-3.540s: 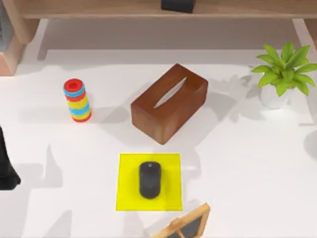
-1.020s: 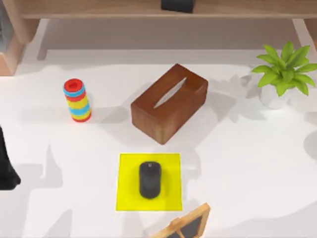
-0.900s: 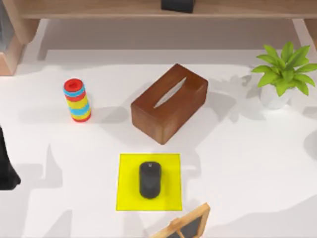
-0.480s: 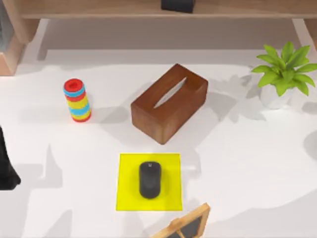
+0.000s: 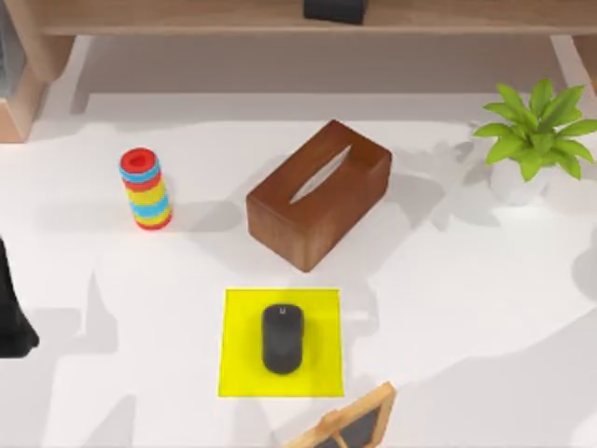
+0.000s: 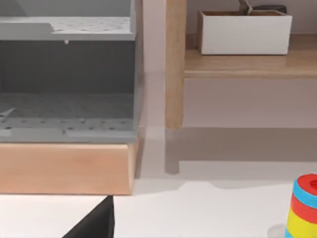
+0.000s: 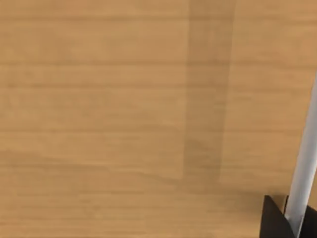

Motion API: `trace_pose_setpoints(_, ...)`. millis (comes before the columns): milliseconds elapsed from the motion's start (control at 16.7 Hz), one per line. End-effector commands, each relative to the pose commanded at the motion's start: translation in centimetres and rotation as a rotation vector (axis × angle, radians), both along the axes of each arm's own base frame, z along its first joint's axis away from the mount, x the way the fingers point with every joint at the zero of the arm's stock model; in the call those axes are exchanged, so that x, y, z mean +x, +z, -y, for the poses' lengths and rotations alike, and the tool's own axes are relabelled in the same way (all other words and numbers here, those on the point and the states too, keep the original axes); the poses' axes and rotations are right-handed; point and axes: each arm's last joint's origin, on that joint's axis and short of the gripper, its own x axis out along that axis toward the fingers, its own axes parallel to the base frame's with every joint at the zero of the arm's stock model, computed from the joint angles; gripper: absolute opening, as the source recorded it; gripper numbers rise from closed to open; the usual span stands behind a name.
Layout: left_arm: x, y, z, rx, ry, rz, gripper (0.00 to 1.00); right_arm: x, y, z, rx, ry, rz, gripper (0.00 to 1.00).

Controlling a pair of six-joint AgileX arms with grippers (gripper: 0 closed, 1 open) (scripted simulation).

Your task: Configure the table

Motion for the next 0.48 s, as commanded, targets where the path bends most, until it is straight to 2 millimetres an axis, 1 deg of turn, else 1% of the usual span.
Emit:
trace_pose_setpoints(180,0.00,0.00,0.00,0.000,0.000,0.000,1.00,0.00,0.00,0.00,0.000,0.000,0.000,0.00)
trace_pose_setpoints(480,0.00,0.00,0.00,0.000,0.000,0.000,1.00,0.00,0.00,0.00,0.000,0.000,0.000,0.38)
